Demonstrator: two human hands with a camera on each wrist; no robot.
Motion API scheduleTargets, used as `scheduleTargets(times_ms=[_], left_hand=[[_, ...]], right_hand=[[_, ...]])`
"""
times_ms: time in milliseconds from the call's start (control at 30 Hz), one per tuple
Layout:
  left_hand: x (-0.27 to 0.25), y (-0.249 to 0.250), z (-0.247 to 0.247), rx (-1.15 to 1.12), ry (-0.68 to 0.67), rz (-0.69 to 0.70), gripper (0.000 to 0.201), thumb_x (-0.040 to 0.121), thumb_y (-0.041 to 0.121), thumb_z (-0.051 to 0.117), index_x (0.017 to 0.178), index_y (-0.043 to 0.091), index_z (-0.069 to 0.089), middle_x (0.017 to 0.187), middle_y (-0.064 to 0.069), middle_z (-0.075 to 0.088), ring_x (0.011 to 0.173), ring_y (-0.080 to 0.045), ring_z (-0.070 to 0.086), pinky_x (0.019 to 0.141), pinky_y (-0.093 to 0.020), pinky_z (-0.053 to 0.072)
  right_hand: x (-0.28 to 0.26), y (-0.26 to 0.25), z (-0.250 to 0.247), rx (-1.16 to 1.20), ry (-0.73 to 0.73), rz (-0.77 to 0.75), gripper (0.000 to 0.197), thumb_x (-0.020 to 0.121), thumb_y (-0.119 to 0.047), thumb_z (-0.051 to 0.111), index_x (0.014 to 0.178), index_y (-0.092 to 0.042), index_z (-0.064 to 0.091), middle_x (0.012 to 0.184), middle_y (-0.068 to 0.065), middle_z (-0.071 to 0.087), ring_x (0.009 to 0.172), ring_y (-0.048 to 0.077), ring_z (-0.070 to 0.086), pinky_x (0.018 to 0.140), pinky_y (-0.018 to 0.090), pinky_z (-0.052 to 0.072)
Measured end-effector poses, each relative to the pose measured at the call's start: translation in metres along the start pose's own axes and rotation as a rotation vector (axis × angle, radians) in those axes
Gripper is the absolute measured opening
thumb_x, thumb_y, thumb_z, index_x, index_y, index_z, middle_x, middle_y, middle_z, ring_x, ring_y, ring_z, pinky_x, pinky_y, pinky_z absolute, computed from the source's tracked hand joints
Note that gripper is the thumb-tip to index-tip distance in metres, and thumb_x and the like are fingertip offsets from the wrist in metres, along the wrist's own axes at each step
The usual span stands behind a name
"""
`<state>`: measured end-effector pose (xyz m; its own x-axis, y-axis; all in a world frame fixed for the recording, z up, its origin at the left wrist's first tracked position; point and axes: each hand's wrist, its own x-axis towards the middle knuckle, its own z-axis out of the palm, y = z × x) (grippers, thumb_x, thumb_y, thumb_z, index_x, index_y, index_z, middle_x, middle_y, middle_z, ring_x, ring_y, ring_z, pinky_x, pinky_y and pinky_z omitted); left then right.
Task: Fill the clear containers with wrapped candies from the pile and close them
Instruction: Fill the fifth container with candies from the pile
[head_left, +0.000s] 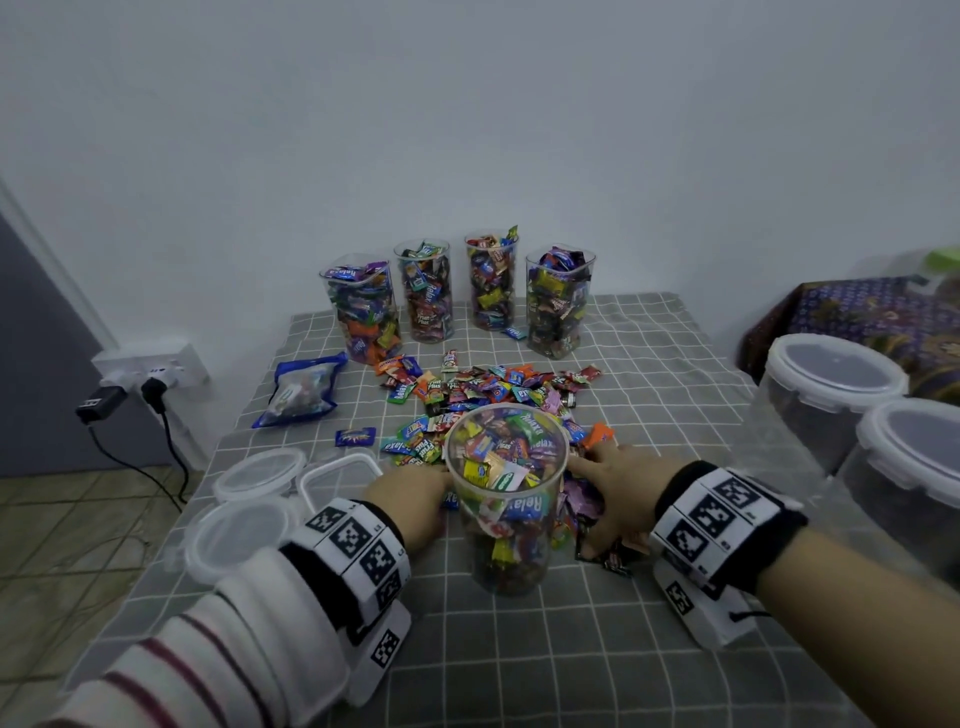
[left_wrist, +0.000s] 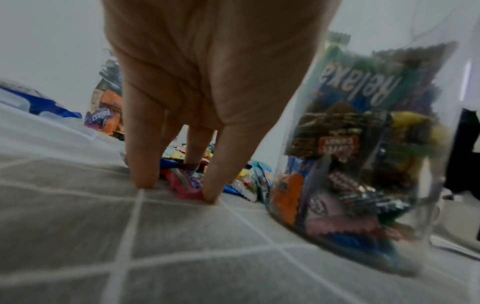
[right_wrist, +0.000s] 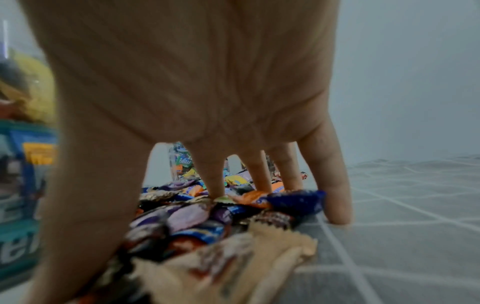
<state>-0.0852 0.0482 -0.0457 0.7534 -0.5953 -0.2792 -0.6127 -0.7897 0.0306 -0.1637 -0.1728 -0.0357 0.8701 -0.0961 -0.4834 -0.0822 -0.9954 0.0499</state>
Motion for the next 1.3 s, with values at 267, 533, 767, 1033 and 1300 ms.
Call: scheduleTargets(times_ms=[267,533,767,1033,1300], left_hand=[[0.009,0.000,0.006,0.024,0.039,0.001,0.023,0.091,0.014,0.053,0.111,0.016,0.063,0.116,-0.008,0.063,0.107,-0.026,0.059,0.094,-0.039,0.049],[0.009,-0.001,0.004,0.003,0.093,0.032,0.020,0.092,0.014,0.052,0.109,0.014,0.063,0.115,-0.007,0.062,0.107,-0.025,0.058,0.092,-0.034,0.049],[0.008,-0.007,0.001,-0.100,0.101,0.023,0.012,0.088,0.014,0.056,0.095,0.017,0.065,0.102,-0.001,0.065,0.098,-0.020,0.059,0.088,-0.032,0.049],[-0.005,-0.010,-0.009,-0.250,0.195,0.006,0.016,0.086,0.008,0.055,0.096,0.012,0.066,0.090,0.000,0.064,0.092,-0.018,0.059,0.074,-0.022,0.040],[-0.013,-0.020,-0.021,-0.614,0.336,-0.051,0.013,0.084,0.007,0.065,0.082,0.019,0.067,0.077,0.004,0.066,0.063,-0.008,0.058,0.056,-0.018,0.045]], right_hand=[[0.005,-0.002,-0.002,0.060,0.092,-0.040,0.074,0.075,-0.038,0.073,0.140,-0.034,0.037,0.139,0.005,0.033,0.123,0.025,0.043,0.099,0.041,0.045],[0.004,-0.001,-0.008,0.078,0.171,-0.064,0.036,0.088,-0.023,0.057,0.124,-0.022,0.057,0.127,0.005,0.052,0.114,0.024,0.051,0.096,0.036,0.045],[-0.001,0.000,-0.009,0.108,0.260,-0.039,0.023,0.089,-0.018,0.054,0.110,-0.013,0.062,0.119,0.006,0.056,0.109,0.023,0.053,0.088,0.030,0.046],[-0.011,0.000,-0.013,0.247,0.340,-0.019,0.021,0.091,-0.019,0.054,0.109,-0.013,0.062,0.111,0.005,0.058,0.106,0.021,0.054,0.079,0.024,0.039],[-0.026,-0.004,-0.026,0.411,0.523,-0.070,0.010,0.089,-0.018,0.058,0.093,-0.012,0.064,0.086,-0.001,0.053,0.081,0.015,0.048,0.065,0.024,0.034]])
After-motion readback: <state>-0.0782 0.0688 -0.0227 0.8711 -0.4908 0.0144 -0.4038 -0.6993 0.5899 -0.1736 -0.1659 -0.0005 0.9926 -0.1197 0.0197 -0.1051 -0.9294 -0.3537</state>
